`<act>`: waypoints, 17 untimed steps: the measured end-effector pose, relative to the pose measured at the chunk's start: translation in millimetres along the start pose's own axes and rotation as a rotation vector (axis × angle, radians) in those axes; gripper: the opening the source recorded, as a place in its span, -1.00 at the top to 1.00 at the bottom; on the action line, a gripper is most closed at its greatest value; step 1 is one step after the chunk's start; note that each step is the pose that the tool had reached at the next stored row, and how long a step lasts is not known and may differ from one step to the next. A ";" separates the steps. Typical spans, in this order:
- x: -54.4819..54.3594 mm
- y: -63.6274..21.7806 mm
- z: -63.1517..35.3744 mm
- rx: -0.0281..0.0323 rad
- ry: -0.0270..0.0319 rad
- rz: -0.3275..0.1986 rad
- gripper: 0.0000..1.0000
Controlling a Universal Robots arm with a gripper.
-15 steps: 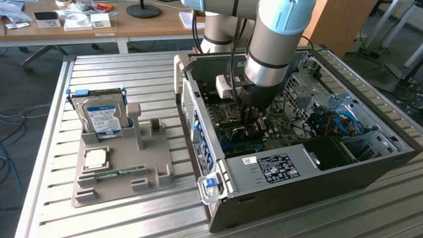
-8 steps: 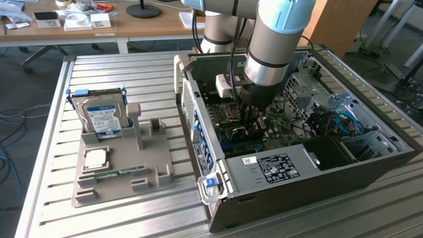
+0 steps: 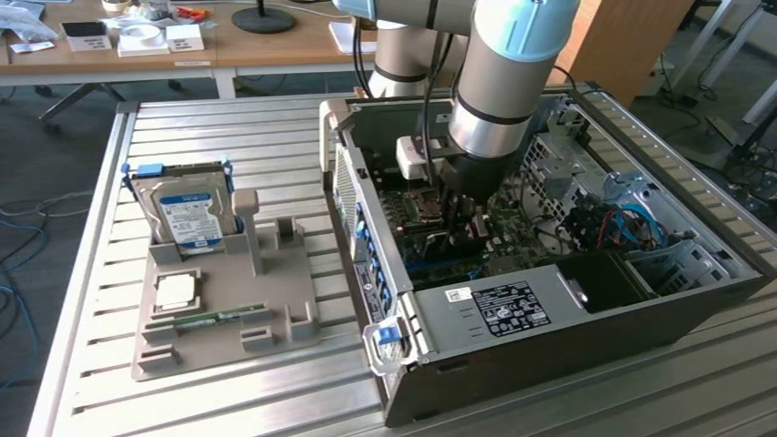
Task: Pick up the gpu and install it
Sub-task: 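Insert the gpu into the slot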
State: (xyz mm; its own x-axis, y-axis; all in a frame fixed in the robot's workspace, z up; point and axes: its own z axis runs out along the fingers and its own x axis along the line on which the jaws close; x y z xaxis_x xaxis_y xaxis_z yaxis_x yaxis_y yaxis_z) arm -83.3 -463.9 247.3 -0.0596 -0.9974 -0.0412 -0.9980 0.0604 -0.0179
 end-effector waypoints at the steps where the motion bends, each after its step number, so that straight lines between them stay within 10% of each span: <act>1: 0.0 0.0 0.0 0.0001 -0.0003 0.000 0.47; 17: 0.0 0.1 1.3 0.0000 -0.0003 0.000 0.47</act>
State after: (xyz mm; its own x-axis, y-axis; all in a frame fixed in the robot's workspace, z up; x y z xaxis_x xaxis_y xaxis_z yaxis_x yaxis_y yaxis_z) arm -83.4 -463.8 246.0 -0.0596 -0.9974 -0.0415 -0.9980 0.0603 -0.0179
